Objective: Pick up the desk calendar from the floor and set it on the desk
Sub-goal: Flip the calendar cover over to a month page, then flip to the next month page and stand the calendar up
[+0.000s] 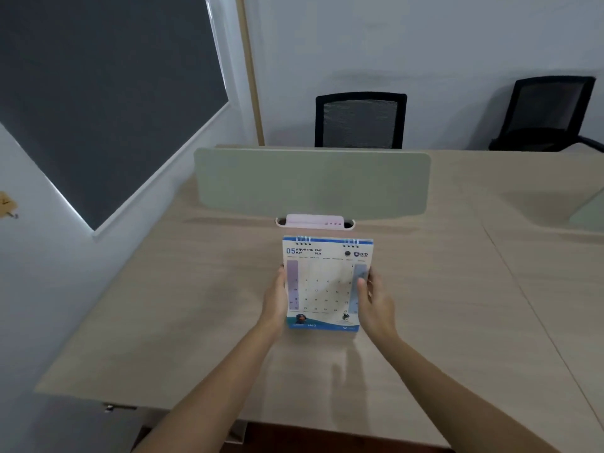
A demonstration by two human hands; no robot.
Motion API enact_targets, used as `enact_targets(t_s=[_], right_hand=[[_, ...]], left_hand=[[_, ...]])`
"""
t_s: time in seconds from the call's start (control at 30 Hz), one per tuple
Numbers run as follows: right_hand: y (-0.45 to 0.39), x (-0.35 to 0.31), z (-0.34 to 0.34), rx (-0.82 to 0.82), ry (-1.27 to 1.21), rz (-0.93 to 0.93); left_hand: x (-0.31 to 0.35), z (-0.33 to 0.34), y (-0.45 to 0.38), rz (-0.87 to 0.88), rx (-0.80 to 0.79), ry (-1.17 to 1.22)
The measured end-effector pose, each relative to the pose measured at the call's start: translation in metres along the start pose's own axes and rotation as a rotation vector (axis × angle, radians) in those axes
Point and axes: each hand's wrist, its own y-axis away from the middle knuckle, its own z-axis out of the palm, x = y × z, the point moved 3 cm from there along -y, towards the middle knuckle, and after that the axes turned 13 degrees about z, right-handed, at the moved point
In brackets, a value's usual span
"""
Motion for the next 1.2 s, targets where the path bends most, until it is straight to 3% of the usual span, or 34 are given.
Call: enact_targets(t_s=[0.33, 0.63, 0.77, 0.83, 0.9, 0.93, 1.0, 1.07, 1.13, 1.2], right_hand=[[0.012, -0.006, 0.002, -0.034, 0.101, -0.047], [0.017, -0.012, -0.007, 0.028, 0.096, 0.032], [0.015, -0.015, -0.027, 0.066, -0.019, 0.121], [0.013, -0.022, -0.040, -0.017, -0.124, 0.160], [0.007, -0.041, -0.052, -0.170, -0.353, 0.186], [0.000, -0.053, -0.058, -0.237, -0.493, 0.188], [-0.019, -0.078, -0.064, -0.331, -0.706, 0.146], [-0.031, -0.091, -0.062, -0.341, -0.627, 0.072], [-0.036, -0.086, -0.052, -0.271, -0.345, 0.023], [-0.039, -0.069, -0.039, -0.228, -0.124, 0.013]], left_hand=[[0.001, -0.005, 0.010, 0.146, 0.021, -0.210], [0.008, -0.010, 0.024, 0.227, 0.085, -0.256], [0.014, -0.019, 0.027, 0.265, 0.169, -0.294], [0.024, -0.026, 0.022, 0.169, 0.154, -0.115], [0.044, -0.030, 0.013, 0.024, 0.038, 0.241], [0.059, -0.032, 0.005, 0.013, 0.021, 0.409], [0.082, -0.033, -0.012, 0.096, -0.010, 0.501], [0.088, -0.028, -0.022, 0.159, 0.032, 0.305], [0.071, -0.023, -0.027, 0.127, 0.098, 0.003], [0.049, -0.019, -0.030, 0.096, 0.031, -0.204]])
